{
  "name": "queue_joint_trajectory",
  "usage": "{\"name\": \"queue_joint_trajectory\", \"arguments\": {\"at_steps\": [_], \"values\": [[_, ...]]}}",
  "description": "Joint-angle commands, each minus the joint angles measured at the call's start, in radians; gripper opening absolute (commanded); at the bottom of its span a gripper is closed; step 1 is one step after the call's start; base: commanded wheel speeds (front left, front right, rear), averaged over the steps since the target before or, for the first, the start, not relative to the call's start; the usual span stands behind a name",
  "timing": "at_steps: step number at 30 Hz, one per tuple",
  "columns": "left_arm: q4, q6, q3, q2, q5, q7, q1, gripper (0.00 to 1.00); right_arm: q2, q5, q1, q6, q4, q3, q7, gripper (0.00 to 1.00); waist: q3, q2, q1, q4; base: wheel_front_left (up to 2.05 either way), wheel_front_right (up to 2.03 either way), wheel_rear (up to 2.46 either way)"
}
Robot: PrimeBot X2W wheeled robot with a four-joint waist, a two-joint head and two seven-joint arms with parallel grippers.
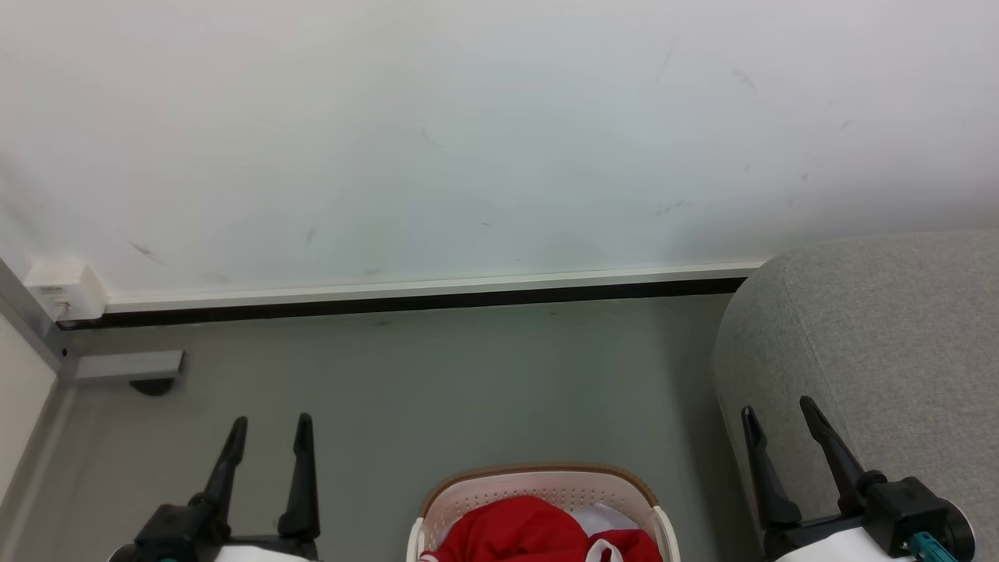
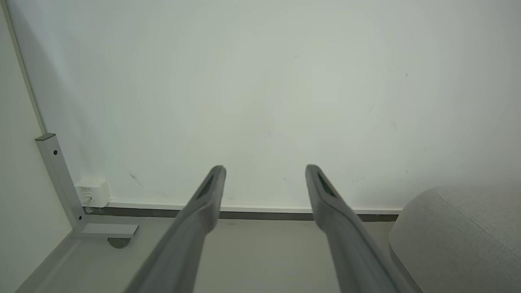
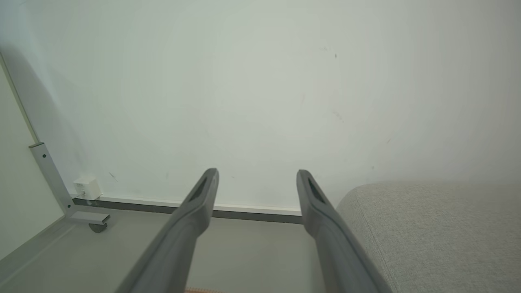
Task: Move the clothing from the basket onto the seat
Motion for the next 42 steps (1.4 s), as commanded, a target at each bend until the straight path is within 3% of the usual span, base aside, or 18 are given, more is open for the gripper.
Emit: {"name": "queue_joint_trajectory", "arguments": {"at_steps": [1,42], "values": [[-0.006,0.002,0.004,0.009,0.023,-0.006,0.009,1.0,0.0,-0.023,-0.012,-0.002,-0.005,0.003,-0.007,1.0,0.0,0.0,0.0,0.0,0.0,0.0,0.0],[0.006,-0.003,0.003,0.008,0.011,-0.009,0.003,1.0,0.002,0.009,-0.012,-0.002,0.001,0.008,-0.009,1.0,0.006,0.0,0.0,-0.014,0.0,0.0,0.0]]}}
